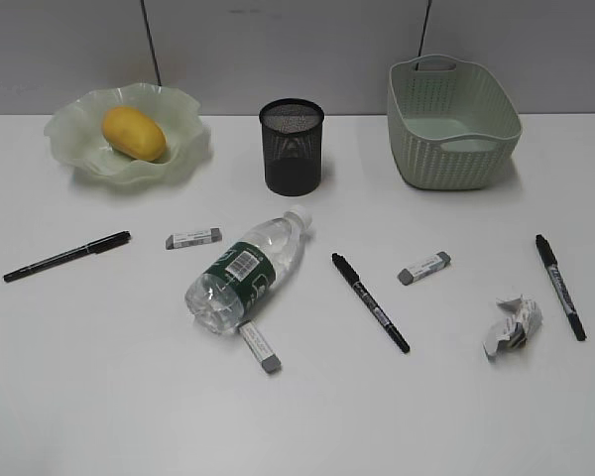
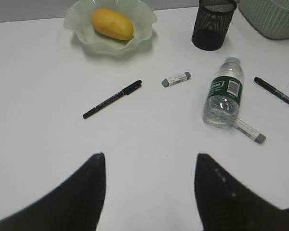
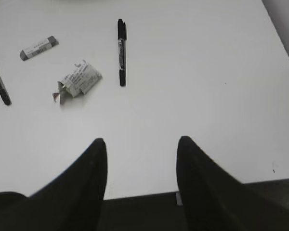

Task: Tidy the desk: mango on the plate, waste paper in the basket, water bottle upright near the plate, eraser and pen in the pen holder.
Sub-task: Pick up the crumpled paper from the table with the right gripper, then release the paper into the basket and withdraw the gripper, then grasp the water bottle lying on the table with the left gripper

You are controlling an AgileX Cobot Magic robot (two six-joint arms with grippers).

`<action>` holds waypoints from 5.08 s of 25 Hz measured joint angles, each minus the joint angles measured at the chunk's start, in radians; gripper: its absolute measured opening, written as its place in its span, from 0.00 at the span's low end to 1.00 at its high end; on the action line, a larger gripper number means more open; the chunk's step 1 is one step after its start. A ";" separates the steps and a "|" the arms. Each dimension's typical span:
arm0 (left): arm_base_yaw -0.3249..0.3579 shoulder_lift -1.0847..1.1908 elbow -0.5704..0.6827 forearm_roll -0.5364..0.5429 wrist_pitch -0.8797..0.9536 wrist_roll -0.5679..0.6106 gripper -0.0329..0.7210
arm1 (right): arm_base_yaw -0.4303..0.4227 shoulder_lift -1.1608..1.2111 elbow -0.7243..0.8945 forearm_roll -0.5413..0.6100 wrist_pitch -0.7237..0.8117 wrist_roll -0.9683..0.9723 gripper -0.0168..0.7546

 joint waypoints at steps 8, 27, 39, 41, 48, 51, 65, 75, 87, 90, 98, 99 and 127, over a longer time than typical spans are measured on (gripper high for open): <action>0.000 0.000 0.004 0.000 -0.002 0.000 0.63 | 0.001 0.196 -0.024 0.014 -0.211 0.032 0.52; 0.000 0.000 0.005 0.002 -0.002 0.000 0.63 | 0.001 1.044 -0.191 0.207 -0.301 0.040 0.52; 0.000 0.000 0.005 0.002 -0.002 0.000 0.63 | 0.139 1.327 -0.270 0.320 -0.392 0.091 0.61; 0.000 0.000 0.005 0.002 -0.002 0.000 0.63 | 0.152 1.362 -0.270 0.321 -0.424 0.111 0.67; 0.000 0.000 0.005 0.002 -0.002 0.000 0.63 | 0.156 1.504 -0.271 0.325 -0.510 0.124 0.71; 0.000 0.000 0.005 0.002 -0.002 0.000 0.63 | 0.156 1.562 -0.281 0.333 -0.539 0.125 0.68; 0.000 0.000 0.005 0.002 -0.002 0.000 0.63 | 0.159 1.587 -0.424 0.340 -0.419 0.086 0.19; 0.000 0.000 0.005 0.002 -0.003 0.000 0.63 | 0.159 1.541 -0.765 0.338 -0.471 0.071 0.18; 0.000 0.000 0.005 0.002 -0.003 0.000 0.63 | 0.159 1.902 -1.182 0.275 -0.655 0.070 0.23; 0.000 0.000 0.005 0.002 -0.003 0.000 0.63 | 0.159 1.978 -1.224 0.260 -0.691 0.070 0.42; 0.000 0.000 0.005 0.002 -0.003 0.000 0.63 | 0.159 1.996 -1.281 0.244 -0.633 0.055 0.83; 0.000 0.000 0.005 0.002 -0.003 0.000 0.63 | 0.159 1.985 -1.292 0.242 -0.598 0.040 0.82; 0.000 0.000 0.005 0.002 -0.003 0.000 0.63 | 0.159 1.139 -0.670 0.149 -0.031 -0.053 0.75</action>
